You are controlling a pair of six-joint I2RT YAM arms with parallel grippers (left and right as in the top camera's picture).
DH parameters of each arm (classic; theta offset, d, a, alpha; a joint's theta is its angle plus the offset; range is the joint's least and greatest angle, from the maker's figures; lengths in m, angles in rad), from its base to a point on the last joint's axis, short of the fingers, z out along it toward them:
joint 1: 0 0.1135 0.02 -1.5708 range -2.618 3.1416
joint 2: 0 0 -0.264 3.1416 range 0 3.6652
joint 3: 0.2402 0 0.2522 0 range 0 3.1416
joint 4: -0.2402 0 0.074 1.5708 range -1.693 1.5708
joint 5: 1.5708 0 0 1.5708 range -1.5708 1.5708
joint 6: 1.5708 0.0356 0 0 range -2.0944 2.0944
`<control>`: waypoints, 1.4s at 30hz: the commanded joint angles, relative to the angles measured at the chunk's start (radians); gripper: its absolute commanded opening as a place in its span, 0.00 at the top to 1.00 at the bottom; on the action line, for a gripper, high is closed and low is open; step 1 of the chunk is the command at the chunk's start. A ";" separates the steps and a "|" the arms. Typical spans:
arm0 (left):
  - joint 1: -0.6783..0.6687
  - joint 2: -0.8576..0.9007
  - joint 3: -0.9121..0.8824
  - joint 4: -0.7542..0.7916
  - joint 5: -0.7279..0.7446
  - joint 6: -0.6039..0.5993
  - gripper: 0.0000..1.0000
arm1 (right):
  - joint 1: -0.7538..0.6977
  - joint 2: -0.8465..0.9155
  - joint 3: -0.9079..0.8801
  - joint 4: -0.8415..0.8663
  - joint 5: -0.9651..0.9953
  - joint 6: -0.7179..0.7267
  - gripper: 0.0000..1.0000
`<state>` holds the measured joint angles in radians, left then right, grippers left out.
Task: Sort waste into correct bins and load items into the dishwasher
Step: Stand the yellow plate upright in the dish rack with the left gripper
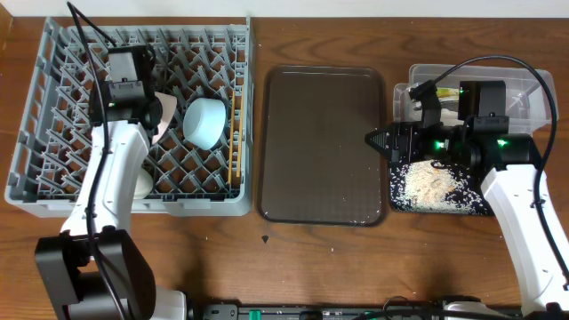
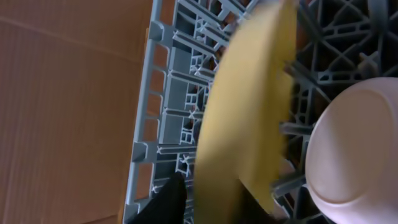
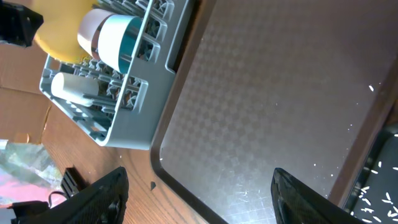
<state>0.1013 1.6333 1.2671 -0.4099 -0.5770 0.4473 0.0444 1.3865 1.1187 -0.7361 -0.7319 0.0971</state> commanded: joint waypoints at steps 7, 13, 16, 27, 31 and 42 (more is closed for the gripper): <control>0.007 0.013 0.013 0.002 0.010 0.000 0.69 | -0.003 -0.012 0.007 0.002 -0.001 -0.008 0.30; 0.003 -0.002 0.013 0.000 0.009 -0.058 0.46 | -0.003 -0.012 0.007 -0.001 -0.002 -0.004 0.30; 0.000 -0.036 0.014 0.002 0.010 -0.087 0.36 | -0.003 -0.012 0.007 -0.003 -0.002 -0.004 0.30; -0.001 -0.224 0.014 -0.036 0.105 -0.226 0.29 | -0.003 -0.012 0.007 -0.005 -0.001 -0.004 0.30; -0.001 -0.329 0.014 -0.127 0.314 -0.344 0.29 | -0.003 -0.013 0.007 -0.005 -0.002 0.003 0.29; 0.000 -0.728 0.014 -0.376 0.752 -0.426 0.14 | 0.023 -0.349 0.009 0.012 0.204 0.016 0.01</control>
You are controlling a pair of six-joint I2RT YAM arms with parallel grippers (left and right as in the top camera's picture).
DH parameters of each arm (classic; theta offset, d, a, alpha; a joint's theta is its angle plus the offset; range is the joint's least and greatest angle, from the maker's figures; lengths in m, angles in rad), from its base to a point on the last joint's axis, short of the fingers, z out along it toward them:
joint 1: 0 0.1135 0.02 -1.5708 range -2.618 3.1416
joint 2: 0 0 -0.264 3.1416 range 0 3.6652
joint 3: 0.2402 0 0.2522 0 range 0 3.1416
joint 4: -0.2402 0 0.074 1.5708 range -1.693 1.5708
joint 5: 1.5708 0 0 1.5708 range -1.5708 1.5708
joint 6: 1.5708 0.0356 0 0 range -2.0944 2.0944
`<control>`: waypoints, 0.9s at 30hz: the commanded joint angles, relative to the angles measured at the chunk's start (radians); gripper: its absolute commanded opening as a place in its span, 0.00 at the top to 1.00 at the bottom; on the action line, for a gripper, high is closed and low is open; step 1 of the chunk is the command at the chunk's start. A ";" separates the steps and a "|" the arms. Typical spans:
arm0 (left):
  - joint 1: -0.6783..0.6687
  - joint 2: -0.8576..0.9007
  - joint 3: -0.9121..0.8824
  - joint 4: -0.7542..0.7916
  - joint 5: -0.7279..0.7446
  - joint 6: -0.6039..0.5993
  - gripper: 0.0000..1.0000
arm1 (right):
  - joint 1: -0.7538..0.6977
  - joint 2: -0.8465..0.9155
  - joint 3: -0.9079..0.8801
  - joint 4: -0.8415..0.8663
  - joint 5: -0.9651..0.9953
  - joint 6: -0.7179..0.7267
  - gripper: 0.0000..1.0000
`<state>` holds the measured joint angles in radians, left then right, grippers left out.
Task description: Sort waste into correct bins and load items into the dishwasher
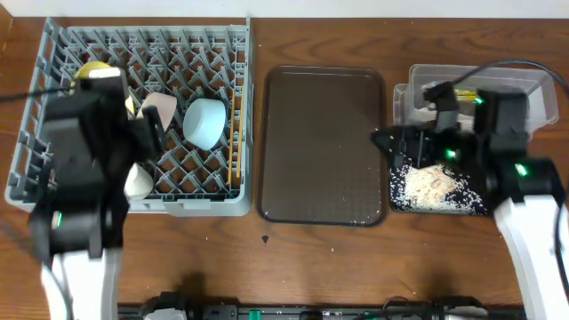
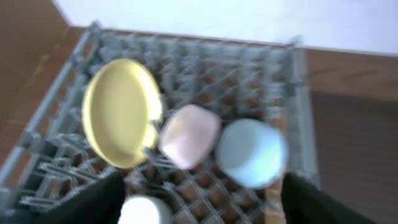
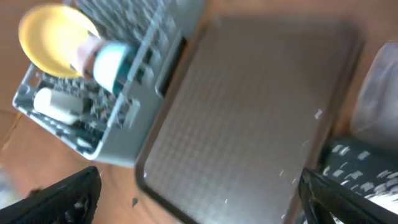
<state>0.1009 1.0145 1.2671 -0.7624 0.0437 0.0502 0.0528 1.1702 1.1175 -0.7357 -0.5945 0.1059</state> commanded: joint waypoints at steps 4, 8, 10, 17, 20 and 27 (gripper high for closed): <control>0.000 -0.214 0.013 -0.047 0.131 -0.029 0.13 | 0.014 -0.262 0.010 0.021 0.067 0.028 0.01; 0.000 -0.289 0.013 -0.049 0.131 -0.029 0.12 | 0.014 -0.344 0.010 0.020 0.067 0.028 0.01; 0.000 -0.321 0.013 -0.049 0.131 -0.029 0.12 | 0.014 -0.374 0.010 0.009 0.066 0.028 0.01; 0.000 -0.329 0.013 -0.049 0.131 -0.029 0.11 | 0.014 -0.385 0.010 -0.027 0.069 0.026 0.01; 0.000 -0.329 0.013 -0.049 0.131 -0.029 0.11 | 0.013 -0.385 0.010 -0.101 0.127 0.000 0.01; 0.000 -0.329 0.013 -0.049 0.131 -0.029 0.10 | 0.014 -0.400 0.004 -0.044 0.153 -0.138 0.01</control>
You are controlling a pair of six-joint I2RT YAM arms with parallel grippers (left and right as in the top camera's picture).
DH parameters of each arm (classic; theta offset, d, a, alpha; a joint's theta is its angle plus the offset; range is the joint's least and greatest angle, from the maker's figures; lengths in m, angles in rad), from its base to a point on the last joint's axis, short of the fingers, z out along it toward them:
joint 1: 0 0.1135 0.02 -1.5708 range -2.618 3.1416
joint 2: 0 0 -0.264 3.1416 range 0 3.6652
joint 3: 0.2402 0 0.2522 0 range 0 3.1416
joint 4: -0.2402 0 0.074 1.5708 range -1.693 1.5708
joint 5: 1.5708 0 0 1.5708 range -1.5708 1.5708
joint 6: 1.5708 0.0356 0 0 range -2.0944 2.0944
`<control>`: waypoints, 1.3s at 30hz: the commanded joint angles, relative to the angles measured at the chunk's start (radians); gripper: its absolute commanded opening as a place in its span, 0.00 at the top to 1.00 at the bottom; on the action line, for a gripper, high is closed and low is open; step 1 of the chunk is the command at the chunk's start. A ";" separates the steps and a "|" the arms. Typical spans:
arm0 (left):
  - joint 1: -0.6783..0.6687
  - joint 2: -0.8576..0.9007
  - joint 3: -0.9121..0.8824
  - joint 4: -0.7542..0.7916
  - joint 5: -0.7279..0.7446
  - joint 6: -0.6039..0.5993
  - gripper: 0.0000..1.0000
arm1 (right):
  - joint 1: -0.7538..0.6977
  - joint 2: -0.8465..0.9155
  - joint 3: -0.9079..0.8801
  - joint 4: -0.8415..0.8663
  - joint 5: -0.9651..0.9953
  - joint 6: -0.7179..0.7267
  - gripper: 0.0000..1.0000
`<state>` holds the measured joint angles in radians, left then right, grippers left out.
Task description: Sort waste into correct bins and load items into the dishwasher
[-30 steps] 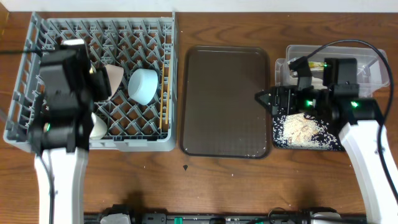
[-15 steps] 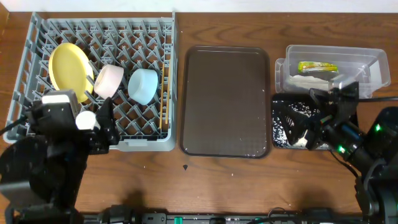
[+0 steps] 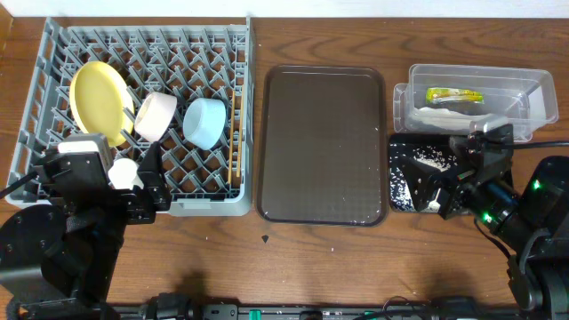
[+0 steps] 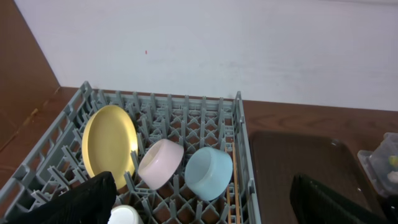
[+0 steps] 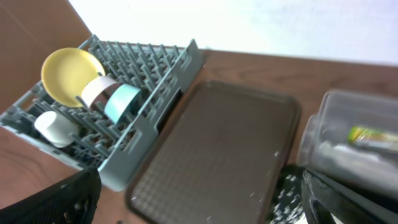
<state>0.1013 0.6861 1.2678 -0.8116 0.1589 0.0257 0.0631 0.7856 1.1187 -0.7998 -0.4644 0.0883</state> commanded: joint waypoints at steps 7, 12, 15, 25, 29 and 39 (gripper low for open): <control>0.000 -0.001 0.013 0.000 0.016 -0.005 0.10 | 0.039 -0.101 -0.193 0.137 0.109 -0.307 0.01; 0.000 -0.001 0.013 0.000 0.016 -0.005 0.10 | 0.014 -0.287 -0.460 0.288 0.079 -0.303 0.01; 0.000 -0.001 0.013 0.000 0.016 -0.005 0.10 | 0.008 -0.412 -0.585 0.338 0.074 -0.303 0.01; 0.000 -0.001 0.013 0.000 0.016 -0.005 0.10 | 0.006 -0.778 -0.958 0.581 0.079 -0.321 0.01; 0.000 -0.001 0.013 0.000 0.016 -0.005 0.09 | 0.005 -0.779 -1.065 0.734 0.079 -0.321 0.01; 0.000 -0.001 0.013 0.000 0.016 -0.005 0.09 | 0.005 -0.780 -1.114 0.779 0.079 -0.322 0.01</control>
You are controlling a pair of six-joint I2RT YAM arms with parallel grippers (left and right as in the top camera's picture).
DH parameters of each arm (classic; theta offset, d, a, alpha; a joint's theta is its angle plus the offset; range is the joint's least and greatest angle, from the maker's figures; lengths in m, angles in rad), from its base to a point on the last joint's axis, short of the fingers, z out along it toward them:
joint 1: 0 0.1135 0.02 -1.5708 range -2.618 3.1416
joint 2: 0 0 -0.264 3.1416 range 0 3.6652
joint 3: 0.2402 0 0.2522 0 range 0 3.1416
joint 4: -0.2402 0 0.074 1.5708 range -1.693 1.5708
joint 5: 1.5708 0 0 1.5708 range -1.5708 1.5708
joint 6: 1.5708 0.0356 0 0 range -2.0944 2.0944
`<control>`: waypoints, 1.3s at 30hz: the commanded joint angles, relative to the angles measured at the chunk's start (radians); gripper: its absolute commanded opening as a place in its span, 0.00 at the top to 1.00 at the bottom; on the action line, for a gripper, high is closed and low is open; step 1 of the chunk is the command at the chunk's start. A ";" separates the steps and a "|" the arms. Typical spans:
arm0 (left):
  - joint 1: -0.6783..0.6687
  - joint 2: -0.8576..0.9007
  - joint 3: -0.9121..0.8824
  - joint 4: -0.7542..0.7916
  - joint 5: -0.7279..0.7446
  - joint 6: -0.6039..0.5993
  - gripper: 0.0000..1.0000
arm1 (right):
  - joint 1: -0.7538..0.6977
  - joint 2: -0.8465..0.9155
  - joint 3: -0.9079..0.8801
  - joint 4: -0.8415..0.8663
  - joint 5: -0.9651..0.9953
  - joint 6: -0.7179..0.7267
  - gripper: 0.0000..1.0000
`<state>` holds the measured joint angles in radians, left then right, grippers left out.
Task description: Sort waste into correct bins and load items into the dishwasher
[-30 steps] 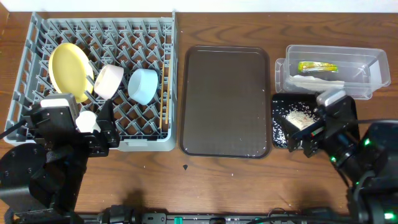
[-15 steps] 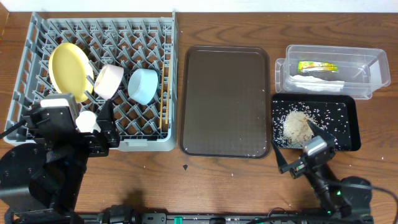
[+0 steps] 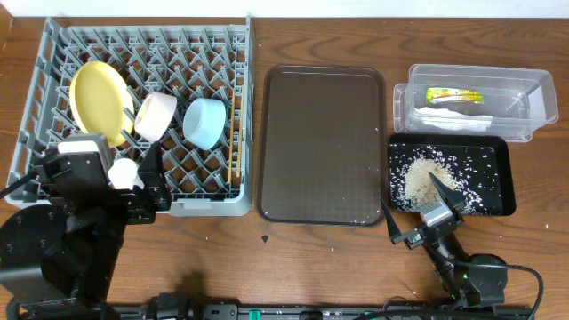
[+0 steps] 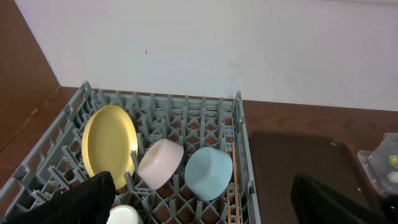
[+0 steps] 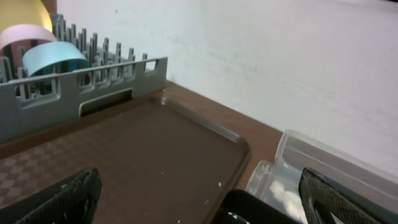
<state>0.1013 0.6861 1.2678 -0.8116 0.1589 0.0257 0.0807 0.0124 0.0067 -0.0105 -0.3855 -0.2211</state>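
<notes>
The grey dish rack [image 3: 36, 169] at the left holds a yellow plate [image 3: 98, 102] on edge, a pink bowl [image 3: 153, 116], a light blue bowl [image 3: 204, 123] and a white cup [image 3: 124, 173]. The left wrist view shows the plate [image 4: 109, 146] and both bowls ahead. My left gripper [image 3: 153, 182] is open and empty at the rack's front edge. The brown tray [image 3: 322, 142] in the middle is bare. My right gripper [image 3: 418, 213] is open and empty, low at the table's front, just in front of the black tray of rice [image 3: 498, 173].
A clear plastic bin [image 3: 516, 111] at the back right holds a yellow-green wrapper [image 3: 453, 95] and white paper. A thin yellow stick [image 3: 236, 147] lies along the rack's right side. Both arm bases stand at the table's front edge.
My right arm was over the black tray's right part; it now sits low at the table's front, looking across the brown tray. The left arm and the dishes have not moved.
First the yellow plate was at my left gripper in the rack, with the right gripper open by the black tray. Then the plate stood in the rack and the left arm was drawn back. The left arm then rested at the front, and now the right one does too.
</notes>
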 commanded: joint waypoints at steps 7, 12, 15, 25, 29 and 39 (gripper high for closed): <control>0.000 -0.001 0.013 0.000 0.016 -0.005 0.09 | -0.012 -0.005 -0.001 -0.034 0.000 -0.012 0.01; 0.000 -0.001 0.013 0.000 0.016 -0.005 0.09 | -0.012 -0.005 -0.001 -0.034 0.000 -0.012 0.01; 0.000 -0.001 0.013 0.000 0.016 -0.005 0.09 | -0.012 -0.005 -0.001 -0.034 0.000 -0.012 0.01; 0.000 -0.002 0.013 -0.014 0.013 -0.005 0.09 | -0.012 -0.005 -0.001 -0.034 0.000 -0.012 0.01; -0.002 -0.031 -0.033 -0.056 -0.046 0.013 0.09 | -0.012 -0.005 -0.001 -0.034 0.000 -0.012 0.01; -0.002 -0.312 -0.570 0.329 -0.142 -0.189 0.09 | -0.012 -0.005 -0.001 -0.034 0.000 -0.012 0.01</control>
<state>0.1009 0.4614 0.8505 -0.5545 0.0601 -0.0929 0.0807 0.0120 0.0067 -0.0399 -0.3851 -0.2214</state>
